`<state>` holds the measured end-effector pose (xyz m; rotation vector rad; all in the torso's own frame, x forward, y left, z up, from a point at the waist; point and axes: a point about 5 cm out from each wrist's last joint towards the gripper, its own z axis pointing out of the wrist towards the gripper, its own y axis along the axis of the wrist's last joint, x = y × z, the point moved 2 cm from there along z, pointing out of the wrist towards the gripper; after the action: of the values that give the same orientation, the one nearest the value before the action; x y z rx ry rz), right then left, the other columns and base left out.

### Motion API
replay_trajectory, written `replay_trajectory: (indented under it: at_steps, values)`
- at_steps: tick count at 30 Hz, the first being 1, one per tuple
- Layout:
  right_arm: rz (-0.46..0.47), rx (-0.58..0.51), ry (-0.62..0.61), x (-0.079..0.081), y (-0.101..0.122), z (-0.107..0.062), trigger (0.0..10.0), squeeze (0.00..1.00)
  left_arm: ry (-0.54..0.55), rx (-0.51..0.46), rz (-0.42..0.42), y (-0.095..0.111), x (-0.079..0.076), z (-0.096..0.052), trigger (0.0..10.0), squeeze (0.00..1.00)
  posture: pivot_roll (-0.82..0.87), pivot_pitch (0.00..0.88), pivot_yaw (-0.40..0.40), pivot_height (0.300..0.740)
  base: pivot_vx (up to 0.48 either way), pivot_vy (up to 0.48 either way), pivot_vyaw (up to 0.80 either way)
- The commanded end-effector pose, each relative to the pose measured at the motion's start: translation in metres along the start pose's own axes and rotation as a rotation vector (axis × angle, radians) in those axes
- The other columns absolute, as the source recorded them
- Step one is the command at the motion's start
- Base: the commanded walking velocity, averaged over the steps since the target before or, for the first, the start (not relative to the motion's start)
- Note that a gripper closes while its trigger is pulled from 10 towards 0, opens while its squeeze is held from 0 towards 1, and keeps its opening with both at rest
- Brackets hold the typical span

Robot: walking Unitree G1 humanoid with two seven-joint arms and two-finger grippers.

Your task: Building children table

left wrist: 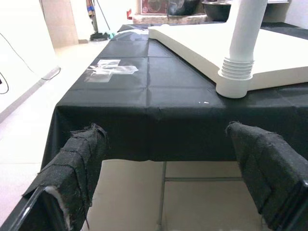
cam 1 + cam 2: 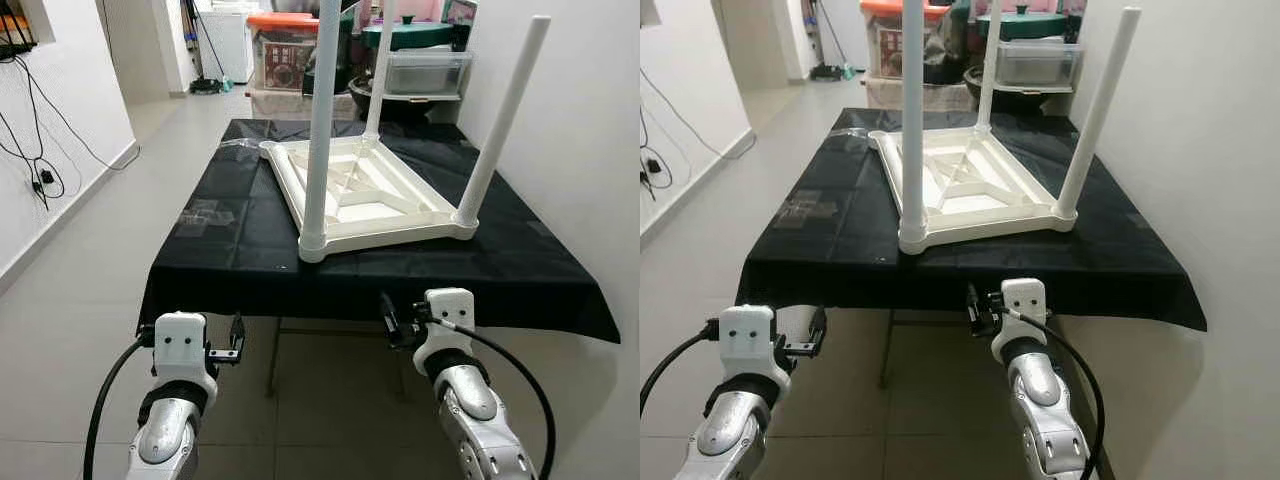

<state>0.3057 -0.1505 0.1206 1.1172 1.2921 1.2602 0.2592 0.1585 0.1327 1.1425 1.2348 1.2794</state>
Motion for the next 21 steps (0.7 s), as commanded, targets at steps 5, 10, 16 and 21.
replay_trajectory:
  at_steps: [5, 10, 16, 21]
  values:
    - [0.021, 0.029, 0.044, 0.013, -0.009, -0.006, 10.0, 0.0, -0.055, 0.032, -0.001, -0.007, -0.01, -0.006, 10.0, 0.0, 0.06, 0.0, -0.061, 0.74, 0.0, 0.0, 0.0]
    - [0.031, 0.035, 0.061, 0.02, -0.012, -0.01, 10.0, 0.0, -0.092, 0.081, -0.012, -0.018, -0.022, -0.014, 10.0, 0.0, 0.06, 0.0, -0.06, 0.74, -0.049, 0.0, 0.0]
    - [0.032, 0.047, 0.074, 0.025, -0.015, -0.014, 10.0, 0.0, -0.128, 0.109, -0.016, -0.026, -0.033, -0.019, 10.0, 0.0, 0.06, 0.0, -0.056, 0.74, -0.266, 0.0, 0.0]
    - [0.031, 0.051, 0.073, 0.025, -0.016, -0.014, 10.0, 0.0, -0.131, 0.108, -0.018, -0.025, -0.033, -0.018, 10.0, 0.0, 0.06, 0.0, -0.054, 0.74, -0.272, 0.0, 0.0]
